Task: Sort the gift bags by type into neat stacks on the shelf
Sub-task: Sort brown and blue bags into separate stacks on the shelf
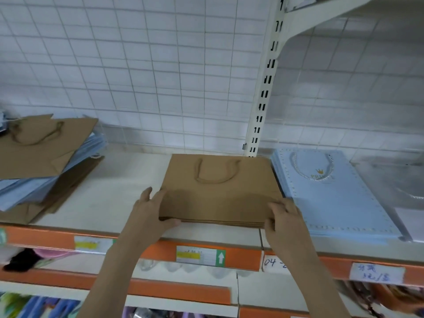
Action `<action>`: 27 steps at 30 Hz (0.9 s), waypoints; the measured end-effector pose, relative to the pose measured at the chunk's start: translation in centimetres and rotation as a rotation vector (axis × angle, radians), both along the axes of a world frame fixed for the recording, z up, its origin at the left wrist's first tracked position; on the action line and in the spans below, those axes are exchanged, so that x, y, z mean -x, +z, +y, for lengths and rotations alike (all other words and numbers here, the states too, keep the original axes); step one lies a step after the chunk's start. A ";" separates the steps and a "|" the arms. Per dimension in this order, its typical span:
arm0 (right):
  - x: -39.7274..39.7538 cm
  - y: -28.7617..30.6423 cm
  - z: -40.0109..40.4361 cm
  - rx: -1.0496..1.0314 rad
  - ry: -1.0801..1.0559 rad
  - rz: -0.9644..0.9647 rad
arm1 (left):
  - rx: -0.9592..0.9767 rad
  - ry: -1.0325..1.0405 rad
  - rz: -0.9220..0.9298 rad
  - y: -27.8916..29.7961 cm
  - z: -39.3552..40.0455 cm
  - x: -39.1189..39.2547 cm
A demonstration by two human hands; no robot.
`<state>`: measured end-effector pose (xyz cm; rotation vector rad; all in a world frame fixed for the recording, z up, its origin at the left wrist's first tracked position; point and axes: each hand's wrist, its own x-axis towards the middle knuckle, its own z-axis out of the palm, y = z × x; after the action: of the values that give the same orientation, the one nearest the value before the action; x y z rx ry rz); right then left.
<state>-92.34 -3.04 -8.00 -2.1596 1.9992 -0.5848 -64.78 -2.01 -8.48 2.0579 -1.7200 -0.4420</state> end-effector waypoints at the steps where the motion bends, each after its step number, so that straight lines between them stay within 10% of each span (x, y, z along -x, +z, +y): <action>1: -0.8 0.4 -0.1 0.003 0.004 0.010 | 0.011 0.004 -0.012 0.2 0.1 -0.8; 13: -23.2 1.4 -0.9 0.161 0.196 -0.177 | 0.466 0.043 -0.077 5.4 2.3 -20.1; 27: -48.3 5.4 0.7 0.320 0.308 -0.281 | 0.420 0.256 0.041 4.0 6.3 -44.8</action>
<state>-44.09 -2.29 -2.62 -2.3339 1.4741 -1.1449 -19.95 4.26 -4.44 1.9038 -1.3595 -0.0358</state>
